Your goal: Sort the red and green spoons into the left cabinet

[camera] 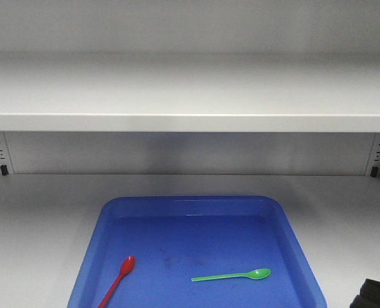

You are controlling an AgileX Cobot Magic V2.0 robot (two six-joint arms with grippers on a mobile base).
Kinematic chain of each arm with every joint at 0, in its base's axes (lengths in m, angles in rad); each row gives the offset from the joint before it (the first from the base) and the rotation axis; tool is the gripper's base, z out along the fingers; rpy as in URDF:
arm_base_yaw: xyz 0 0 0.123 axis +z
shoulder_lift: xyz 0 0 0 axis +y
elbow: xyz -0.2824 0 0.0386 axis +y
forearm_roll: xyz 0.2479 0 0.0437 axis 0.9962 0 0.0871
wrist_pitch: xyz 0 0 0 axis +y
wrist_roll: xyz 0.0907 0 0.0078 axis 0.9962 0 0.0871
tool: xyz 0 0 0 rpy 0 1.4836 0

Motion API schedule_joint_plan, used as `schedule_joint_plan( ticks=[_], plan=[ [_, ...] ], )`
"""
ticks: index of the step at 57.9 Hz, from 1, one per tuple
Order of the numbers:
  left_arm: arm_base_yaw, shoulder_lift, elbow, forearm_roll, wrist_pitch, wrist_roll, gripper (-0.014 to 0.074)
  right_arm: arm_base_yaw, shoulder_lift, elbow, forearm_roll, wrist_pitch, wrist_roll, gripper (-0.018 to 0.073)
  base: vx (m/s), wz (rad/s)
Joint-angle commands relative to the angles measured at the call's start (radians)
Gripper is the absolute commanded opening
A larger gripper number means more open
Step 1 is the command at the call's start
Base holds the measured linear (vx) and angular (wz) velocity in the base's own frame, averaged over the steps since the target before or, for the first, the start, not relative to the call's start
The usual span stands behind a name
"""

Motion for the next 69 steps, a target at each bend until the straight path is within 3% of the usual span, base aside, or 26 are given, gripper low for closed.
schedule_joint_plan(
  ticks=[1,63,69],
  plan=[
    [0.002,-0.02,0.016,-0.007,-0.072,-0.008,-0.0001,-0.004,0.003,-0.027,0.04,-0.033,-0.002,-0.0003,0.0,0.0],
    [0.002,-0.02,0.016,-0.007,-0.072,-0.007,-0.0001,-0.004,0.003,-0.027,0.039,-0.031,-0.003,-0.0003,0.0,0.0],
    [0.002,-0.02,0.016,-0.007,-0.072,-0.007,-0.0001,-0.004,0.012,-0.019,0.064,-0.077,0.017,-0.0003,0.0,0.0]
  ],
)
